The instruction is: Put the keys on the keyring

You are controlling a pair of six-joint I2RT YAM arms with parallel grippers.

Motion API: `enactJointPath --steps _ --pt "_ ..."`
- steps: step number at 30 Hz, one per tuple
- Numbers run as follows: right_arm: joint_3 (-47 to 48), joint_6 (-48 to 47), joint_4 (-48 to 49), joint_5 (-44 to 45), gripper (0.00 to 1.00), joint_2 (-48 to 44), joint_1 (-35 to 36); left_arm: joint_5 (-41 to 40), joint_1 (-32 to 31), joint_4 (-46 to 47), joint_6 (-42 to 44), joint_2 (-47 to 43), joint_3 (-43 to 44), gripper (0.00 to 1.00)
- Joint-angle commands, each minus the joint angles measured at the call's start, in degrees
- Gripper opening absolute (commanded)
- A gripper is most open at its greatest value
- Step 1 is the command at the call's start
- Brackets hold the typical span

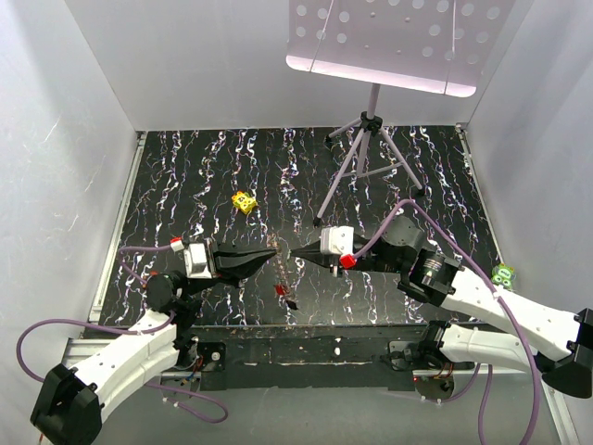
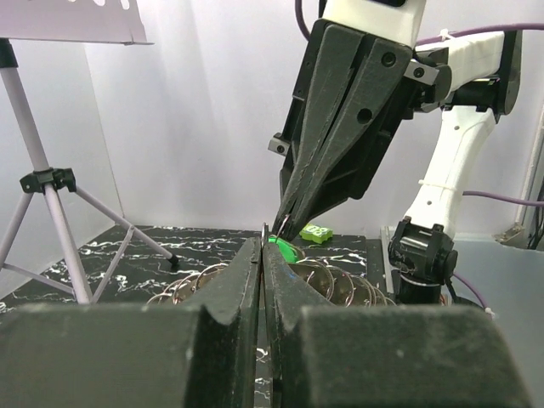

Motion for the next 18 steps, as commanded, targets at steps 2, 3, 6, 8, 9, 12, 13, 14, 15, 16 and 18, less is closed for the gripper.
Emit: enactJointPath --steps 2,3,6,8,9,12,13,14,15,16,18 --pt "0.47 3.69 4.05 0.75 0.01 -0.01 0.38 -0.12 0.25 4.83 -1.41 -0.44 0.07 0.00" --pt "0.55 4.21 4.13 0.66 0.01 0.16 0.29 -0.04 0.34 4.83 -1.50 -0.36 0.16 0.00" --pt "0.73 4.92 4.57 0.66 0.01 0.25 0.38 0.23 0.34 5.00 -1.67 -0.44 0.16 0.00" --pt "0.82 5.53 4.84 0.58 0.01 0.52 0.38 0.32 0.34 5.00 -1.67 -0.27 0.16 0.00" --pt "0.91 5.62 4.92 0.66 0.01 0.43 0.38 0.40 0.25 5.00 -1.67 -0.27 0.25 0.00" --pt "0.99 5.98 5.54 0.66 0.01 0.69 0.29 0.58 0.34 5.18 -1.67 -0.18 0.25 0.00" --pt "1.08 6.06 5.63 0.66 0.01 0.78 0.38 0.58 0.43 5.09 -1.67 -0.01 0.25 0.00" --pt "1.00 6.24 5.80 0.58 0.01 0.87 0.38 0.67 0.34 5.09 -1.76 0.00 0.34 0.00" --pt "1.08 6.33 5.98 0.66 0.01 0.95 0.38 0.67 0.34 5.09 -1.68 0.00 0.34 0.00" --pt "1.00 6.41 6.24 0.66 0.01 1.04 0.38 0.76 0.34 5.09 -1.67 0.00 0.34 0.00" --pt "1.08 6.85 6.59 0.93 0.01 0.96 0.38 0.84 0.34 4.91 -1.67 0.08 0.42 0.00"
